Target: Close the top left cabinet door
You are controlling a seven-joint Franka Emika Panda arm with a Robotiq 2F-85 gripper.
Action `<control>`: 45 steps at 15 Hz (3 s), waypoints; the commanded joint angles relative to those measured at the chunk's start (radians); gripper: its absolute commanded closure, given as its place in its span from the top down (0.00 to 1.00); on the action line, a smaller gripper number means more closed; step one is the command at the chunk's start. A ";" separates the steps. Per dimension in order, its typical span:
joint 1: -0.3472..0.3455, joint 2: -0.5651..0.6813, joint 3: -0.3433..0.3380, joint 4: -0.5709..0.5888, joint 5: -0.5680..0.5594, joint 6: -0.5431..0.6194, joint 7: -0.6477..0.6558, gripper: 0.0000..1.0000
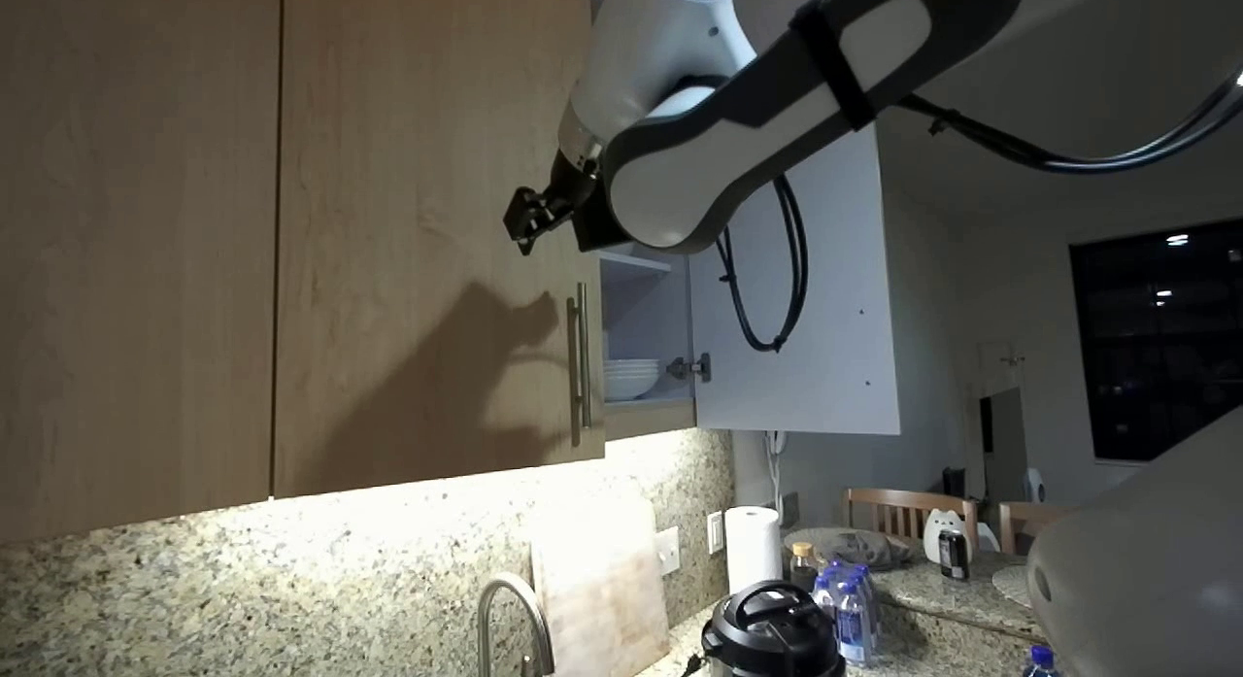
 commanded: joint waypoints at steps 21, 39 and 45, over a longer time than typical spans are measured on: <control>-0.056 0.306 0.068 0.317 0.071 -0.295 0.016 1.00; 0.487 0.221 -0.380 0.155 0.374 -0.711 -0.347 1.00; 0.529 0.228 -0.476 0.106 0.507 -0.857 -0.543 1.00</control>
